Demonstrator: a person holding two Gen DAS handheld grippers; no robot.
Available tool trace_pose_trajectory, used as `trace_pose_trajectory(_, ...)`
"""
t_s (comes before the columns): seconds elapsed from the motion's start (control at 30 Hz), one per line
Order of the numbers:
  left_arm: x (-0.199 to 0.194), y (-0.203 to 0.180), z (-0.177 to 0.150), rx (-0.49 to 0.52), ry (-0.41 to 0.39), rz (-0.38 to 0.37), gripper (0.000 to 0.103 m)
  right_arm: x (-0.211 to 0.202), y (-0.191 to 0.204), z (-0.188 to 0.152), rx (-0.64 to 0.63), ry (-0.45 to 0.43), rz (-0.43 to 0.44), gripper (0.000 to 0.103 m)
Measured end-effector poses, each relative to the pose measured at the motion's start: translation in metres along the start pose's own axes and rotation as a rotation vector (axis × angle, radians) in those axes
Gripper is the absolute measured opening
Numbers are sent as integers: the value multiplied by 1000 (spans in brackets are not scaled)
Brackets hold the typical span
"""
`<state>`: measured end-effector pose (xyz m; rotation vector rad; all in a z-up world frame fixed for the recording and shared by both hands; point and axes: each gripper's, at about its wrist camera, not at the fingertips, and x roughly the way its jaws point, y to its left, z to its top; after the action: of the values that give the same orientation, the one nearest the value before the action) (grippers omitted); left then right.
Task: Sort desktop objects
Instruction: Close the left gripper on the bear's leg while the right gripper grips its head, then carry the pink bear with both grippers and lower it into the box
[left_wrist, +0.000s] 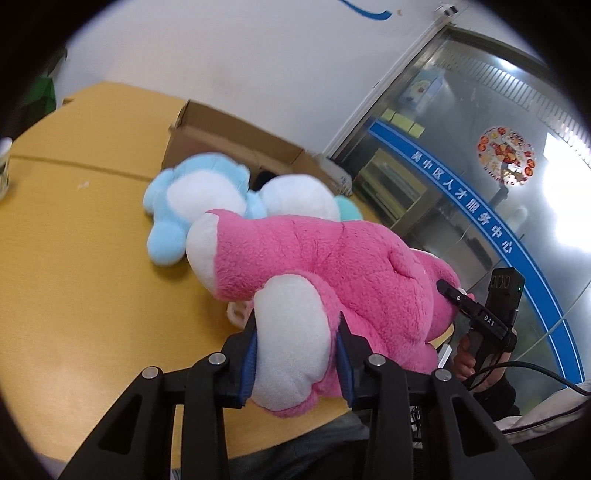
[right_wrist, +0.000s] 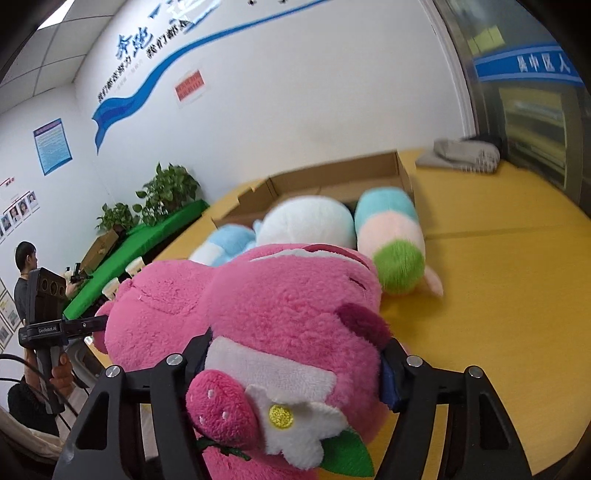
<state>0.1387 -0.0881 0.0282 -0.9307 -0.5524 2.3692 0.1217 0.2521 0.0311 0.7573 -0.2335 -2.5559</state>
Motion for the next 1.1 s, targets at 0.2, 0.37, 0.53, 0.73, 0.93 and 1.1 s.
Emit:
trace_pose_trajectory(0.2, -4, -7, 35, 40, -56, -22, 34, -6, 7, 31, -23, -88, 6, 73)
trace_pose_trajectory(0.37, -2, -7, 72, 69, -80, -26, 34, 4, 8, 58, -26, -119, 20, 73)
trace_pose_trajectory(0.53, 4, -11, 114, 123, -98, -23, 34, 22, 6, 97, -54, -150, 47, 73)
trace_pose_trajectory(0.73, 25, -17, 188, 207, -129, -12, 34, 54, 3, 165, -137, -200, 56, 74)
trace_pose_trajectory(0.93, 68, -7, 294, 269, -164, 4, 34, 111, -14, 254, -184, -239, 67, 74)
trace_pose_trajectory(1.1, 148, 25, 368, 264, -112, 69, 34, 193, -44, 321, -190, -224, 35, 74)
